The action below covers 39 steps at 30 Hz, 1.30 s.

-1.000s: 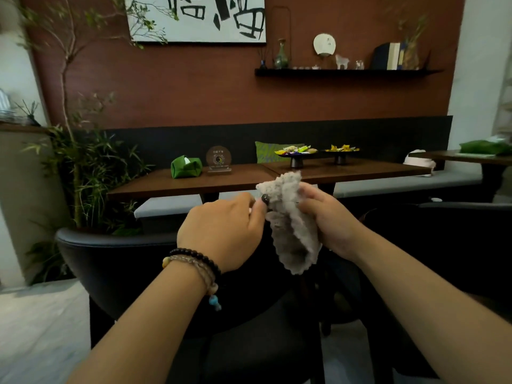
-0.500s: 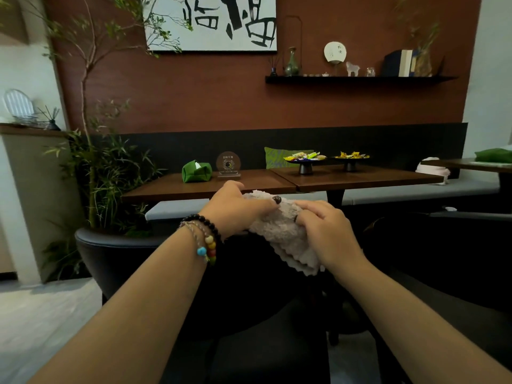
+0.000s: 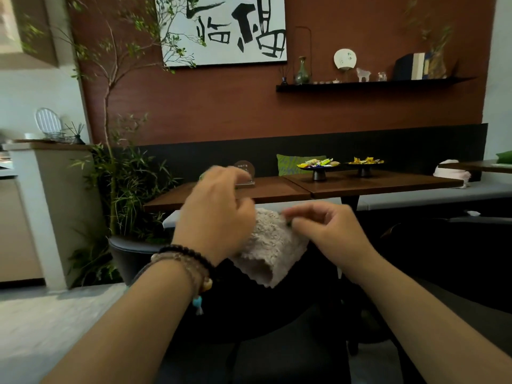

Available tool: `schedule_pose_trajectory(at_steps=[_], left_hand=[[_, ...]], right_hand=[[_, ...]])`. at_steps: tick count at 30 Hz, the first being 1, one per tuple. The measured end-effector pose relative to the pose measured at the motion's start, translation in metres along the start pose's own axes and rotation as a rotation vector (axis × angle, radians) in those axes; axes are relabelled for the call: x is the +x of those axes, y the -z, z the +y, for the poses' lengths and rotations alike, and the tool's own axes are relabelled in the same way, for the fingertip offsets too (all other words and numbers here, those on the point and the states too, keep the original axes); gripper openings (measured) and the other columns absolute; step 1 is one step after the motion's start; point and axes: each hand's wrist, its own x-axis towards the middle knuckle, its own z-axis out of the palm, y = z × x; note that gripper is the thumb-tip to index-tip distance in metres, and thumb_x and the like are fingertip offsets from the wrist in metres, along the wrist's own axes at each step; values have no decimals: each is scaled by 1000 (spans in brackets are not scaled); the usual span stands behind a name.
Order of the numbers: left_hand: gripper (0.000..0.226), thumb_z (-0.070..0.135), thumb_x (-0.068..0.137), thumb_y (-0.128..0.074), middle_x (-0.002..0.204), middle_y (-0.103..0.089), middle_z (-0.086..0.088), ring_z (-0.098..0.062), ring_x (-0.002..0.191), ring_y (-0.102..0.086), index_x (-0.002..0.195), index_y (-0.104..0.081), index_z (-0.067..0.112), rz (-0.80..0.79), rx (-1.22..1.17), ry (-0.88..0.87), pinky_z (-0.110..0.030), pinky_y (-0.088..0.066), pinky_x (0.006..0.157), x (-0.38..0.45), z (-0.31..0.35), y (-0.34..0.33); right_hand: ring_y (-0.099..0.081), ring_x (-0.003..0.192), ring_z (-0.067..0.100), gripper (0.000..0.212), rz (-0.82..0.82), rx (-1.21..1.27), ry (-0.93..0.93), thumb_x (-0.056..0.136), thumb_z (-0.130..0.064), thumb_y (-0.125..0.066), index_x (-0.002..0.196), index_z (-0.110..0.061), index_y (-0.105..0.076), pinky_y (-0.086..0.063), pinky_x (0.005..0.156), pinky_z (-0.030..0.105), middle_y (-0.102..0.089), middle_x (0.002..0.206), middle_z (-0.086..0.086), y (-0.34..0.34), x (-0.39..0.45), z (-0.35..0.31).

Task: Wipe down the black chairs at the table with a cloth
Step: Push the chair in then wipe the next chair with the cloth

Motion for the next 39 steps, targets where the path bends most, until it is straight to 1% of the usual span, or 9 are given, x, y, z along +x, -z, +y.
schedule_pose_trajectory(at_steps=[3,6,9,16,23,26,30,35,39], left_hand=[[34,43,96,-38,110,-60,5,-15,98,-56,114,-60,24,-466,204,52,-38,-49,89,8,22,-12],[47,57,95,-30,106,-59,2,-20,93,-56,121,-54,26,-575,441,-65,-42,-49,83,1,31,-37],[50,59,96,-30,113,-56,0,-23,95,-55,135,-40,30,-523,571,-196,-42,-48,76,-4,25,-55],[34,47,99,-31,91,-56,3,-17,71,-51,116,-53,26,-159,503,-514,-30,-36,59,-24,-4,-56],[43,43,95,-30,84,-61,3,-16,67,-56,106,-64,21,-143,361,-553,-34,-48,56,-36,-41,-16],[37,40,97,-35,88,-62,2,-17,70,-57,106,-65,19,-103,341,-525,-36,-48,59,-44,-53,-7],[30,38,96,-43,84,-62,0,-19,67,-54,97,-65,17,-30,363,-500,-36,-44,57,-47,-53,-14],[38,35,101,-42,93,-67,-6,-25,78,-62,98,-69,9,81,321,-573,-42,-48,66,-54,-86,-3],[41,29,99,-42,96,-68,-13,-30,84,-64,92,-70,-1,203,285,-507,-45,-51,72,-60,-136,16]], right_hand=[[-73,77,14,24,251,250,-163,89,3,-54,95,-13,-71,-54,62,17,-76,81,2,4,21,5],[-69,80,15,24,420,72,-226,90,2,-50,99,-12,-68,-53,67,23,-74,83,3,1,42,20],[-65,91,17,25,335,-120,-228,92,-3,-47,108,-13,-63,-53,85,33,-70,90,1,-9,51,33],[-58,92,17,35,110,-339,-322,91,-16,-49,126,-20,-53,-41,68,29,-61,108,6,0,55,39],[-53,63,7,22,-14,-437,-375,98,-16,-41,108,-17,-61,-42,60,24,-70,84,0,3,59,28],[-59,79,11,23,-100,-560,-326,97,-14,-43,104,-16,-65,-49,72,27,-70,93,2,-5,58,15],[-55,93,15,23,88,-579,-18,90,-12,-45,99,-26,-62,-42,77,29,-64,100,-2,-59,46,-1],[-57,88,17,30,103,-722,-132,100,-34,-37,127,-25,-47,-45,74,35,-62,98,-4,-75,41,2],[-56,89,17,22,-44,-788,-204,98,-32,-42,117,-25,-52,-48,74,35,-61,98,-3,-73,45,-12]])
